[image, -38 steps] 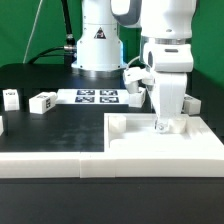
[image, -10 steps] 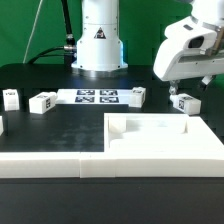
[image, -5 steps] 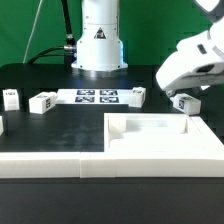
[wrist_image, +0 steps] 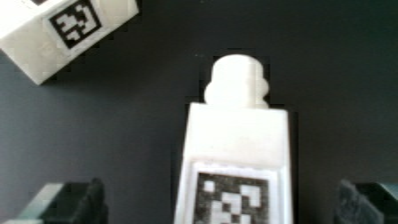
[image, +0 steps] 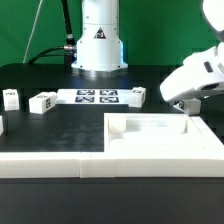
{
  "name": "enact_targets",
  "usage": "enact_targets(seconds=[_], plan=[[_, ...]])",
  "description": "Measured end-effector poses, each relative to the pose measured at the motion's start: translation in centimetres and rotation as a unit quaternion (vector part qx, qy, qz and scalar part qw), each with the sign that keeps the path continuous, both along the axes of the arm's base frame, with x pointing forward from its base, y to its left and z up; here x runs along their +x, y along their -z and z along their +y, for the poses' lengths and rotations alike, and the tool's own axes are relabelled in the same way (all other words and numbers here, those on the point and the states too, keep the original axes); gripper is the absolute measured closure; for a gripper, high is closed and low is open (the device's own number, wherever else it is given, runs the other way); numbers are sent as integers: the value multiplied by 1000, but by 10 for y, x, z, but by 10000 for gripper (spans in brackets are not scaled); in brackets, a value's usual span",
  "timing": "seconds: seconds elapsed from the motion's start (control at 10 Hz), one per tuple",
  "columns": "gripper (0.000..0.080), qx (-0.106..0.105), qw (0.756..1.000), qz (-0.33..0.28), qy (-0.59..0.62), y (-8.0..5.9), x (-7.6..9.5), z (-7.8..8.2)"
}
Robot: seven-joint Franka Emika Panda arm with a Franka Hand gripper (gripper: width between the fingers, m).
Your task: Assemble one leg
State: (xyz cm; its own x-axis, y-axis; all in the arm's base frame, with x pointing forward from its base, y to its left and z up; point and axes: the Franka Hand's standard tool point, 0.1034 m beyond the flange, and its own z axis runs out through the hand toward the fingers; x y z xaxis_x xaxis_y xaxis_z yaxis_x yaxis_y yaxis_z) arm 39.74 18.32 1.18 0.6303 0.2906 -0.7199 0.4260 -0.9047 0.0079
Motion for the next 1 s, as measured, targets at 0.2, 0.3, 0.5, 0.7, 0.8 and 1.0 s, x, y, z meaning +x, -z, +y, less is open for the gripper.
enact_targets(seconds=[0.2, 0.3, 0.5, 0.7, 0.8, 1.0], plan=[[151, 0, 1000, -4, 3, 3, 1, -2], [151, 0, 1000, -4, 3, 3, 1, -2], [247, 0, 1000, -4, 3, 4, 1, -2], [447, 0, 1000, -4, 3, 3, 1, -2], [512, 0, 1000, -4, 3, 3, 1, -2], [512, 0, 1000, -4, 3, 3, 1, -2]])
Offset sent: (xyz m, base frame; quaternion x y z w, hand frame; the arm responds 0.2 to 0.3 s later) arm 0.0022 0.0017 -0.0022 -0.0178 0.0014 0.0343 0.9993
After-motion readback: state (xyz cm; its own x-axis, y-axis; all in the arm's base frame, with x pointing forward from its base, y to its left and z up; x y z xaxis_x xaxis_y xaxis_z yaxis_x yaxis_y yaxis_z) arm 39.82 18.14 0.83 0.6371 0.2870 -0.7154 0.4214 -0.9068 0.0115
